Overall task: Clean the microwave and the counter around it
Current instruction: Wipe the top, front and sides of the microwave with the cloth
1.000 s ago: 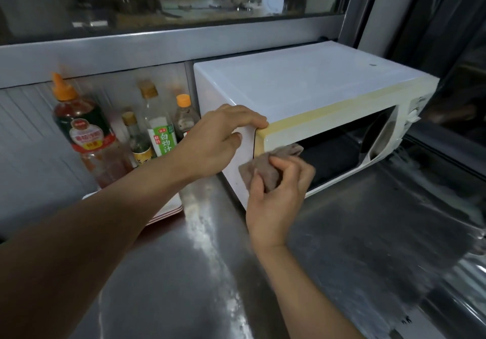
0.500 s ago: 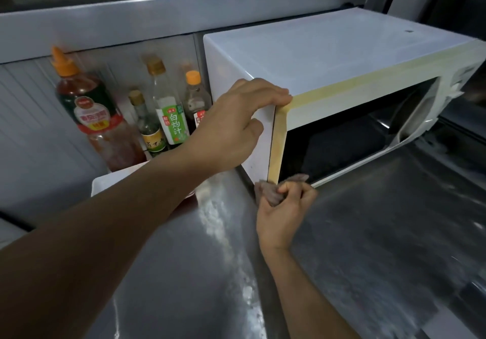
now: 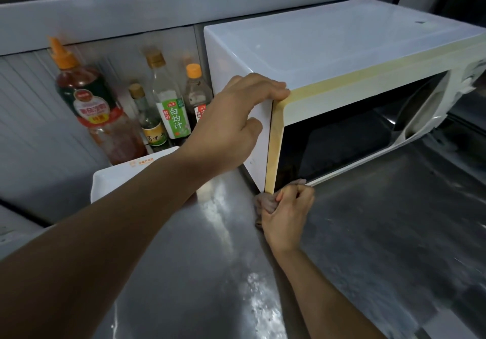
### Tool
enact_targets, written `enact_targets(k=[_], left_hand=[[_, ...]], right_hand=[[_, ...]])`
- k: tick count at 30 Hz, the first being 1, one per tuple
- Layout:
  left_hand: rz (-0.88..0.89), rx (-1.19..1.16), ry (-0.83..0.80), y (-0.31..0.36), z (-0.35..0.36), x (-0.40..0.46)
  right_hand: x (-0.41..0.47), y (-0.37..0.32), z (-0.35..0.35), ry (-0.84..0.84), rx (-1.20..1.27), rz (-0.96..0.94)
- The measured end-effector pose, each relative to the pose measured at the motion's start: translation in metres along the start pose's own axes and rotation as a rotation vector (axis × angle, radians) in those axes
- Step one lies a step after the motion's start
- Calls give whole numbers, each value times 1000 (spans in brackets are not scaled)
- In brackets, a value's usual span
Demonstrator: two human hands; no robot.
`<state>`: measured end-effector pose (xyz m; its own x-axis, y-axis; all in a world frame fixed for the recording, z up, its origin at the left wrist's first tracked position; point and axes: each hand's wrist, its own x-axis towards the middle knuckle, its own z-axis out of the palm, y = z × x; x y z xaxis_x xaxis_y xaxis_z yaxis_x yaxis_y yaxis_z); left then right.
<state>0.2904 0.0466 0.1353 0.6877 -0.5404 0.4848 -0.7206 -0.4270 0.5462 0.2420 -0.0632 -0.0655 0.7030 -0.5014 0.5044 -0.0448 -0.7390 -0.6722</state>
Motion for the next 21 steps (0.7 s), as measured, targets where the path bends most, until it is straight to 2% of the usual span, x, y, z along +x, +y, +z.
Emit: enact_targets(k=[5, 7, 11, 16, 21], left_hand=[[-26, 33, 4, 4, 0, 0], [-37, 37, 3, 7, 1, 0], [-65, 35, 25, 9, 3, 0], [-117, 77, 46, 16, 6, 1], [-151, 149, -11, 27, 4, -2]], right_hand=[[5, 24, -14, -175, -37, -190], [14, 37, -24, -238, -78, -198], [53, 65, -43, -222, -125, -83], [78, 88, -62, -299, -242, -130], [80, 76, -92, -314, 77, -40]])
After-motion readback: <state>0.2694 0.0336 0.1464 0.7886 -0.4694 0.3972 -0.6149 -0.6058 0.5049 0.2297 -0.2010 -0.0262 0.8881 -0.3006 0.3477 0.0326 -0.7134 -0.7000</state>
